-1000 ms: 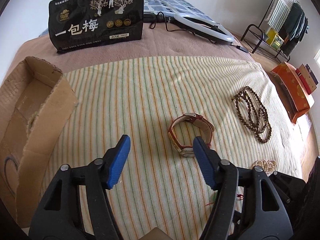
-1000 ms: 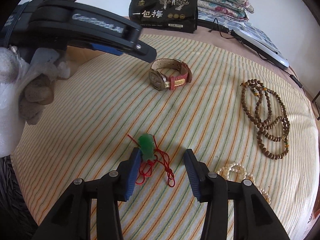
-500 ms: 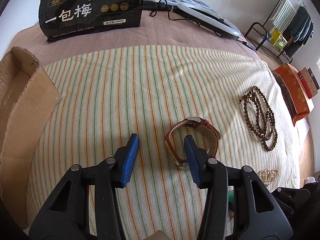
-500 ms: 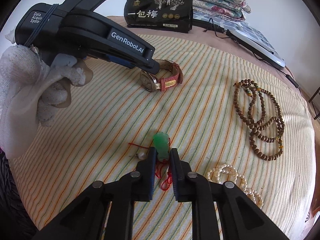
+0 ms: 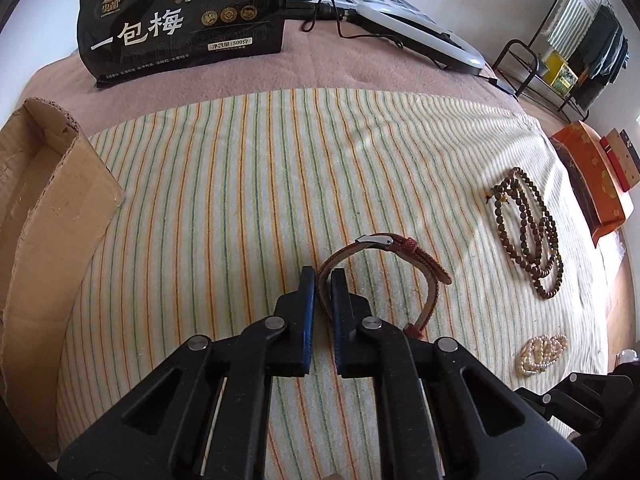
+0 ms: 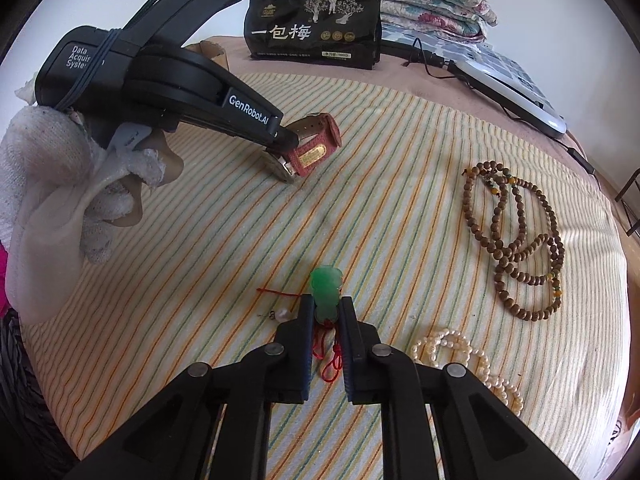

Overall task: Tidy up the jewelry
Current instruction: 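Close left tool on watch strap while right tool grasps green jade pendant, then carry watch with left tool to cardboard box while right tool carries pendant there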

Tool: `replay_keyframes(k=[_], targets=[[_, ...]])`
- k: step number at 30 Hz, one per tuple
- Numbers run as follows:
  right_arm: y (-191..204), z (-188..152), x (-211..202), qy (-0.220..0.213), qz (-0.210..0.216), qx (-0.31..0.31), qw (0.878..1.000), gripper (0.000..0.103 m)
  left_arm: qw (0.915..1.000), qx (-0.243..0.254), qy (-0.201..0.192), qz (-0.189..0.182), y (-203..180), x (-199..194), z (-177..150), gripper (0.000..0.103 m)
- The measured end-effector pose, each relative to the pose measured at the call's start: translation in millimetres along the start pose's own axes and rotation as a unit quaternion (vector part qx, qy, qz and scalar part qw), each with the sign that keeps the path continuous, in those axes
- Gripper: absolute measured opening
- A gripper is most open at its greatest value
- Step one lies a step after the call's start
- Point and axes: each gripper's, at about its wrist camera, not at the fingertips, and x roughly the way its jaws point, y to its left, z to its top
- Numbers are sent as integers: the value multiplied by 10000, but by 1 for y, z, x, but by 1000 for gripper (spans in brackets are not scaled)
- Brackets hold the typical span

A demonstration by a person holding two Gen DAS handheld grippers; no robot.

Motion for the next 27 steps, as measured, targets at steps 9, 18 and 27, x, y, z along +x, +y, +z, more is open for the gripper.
replay_keyframes(k=[9, 18, 27], targets=[[-17, 8, -14, -267, 33, 425, 9987, 10, 9999, -22, -139, 6, -1, -9, 1, 4], [-32, 15, -33, -580, 69, 796, 9951, 10, 9995, -121, -292, -48, 2, -22, 4, 4], [-37, 31, -65, -1068, 83, 1040, 9888, 10, 9980, -238, -559, -185, 6, -50, 8, 4]])
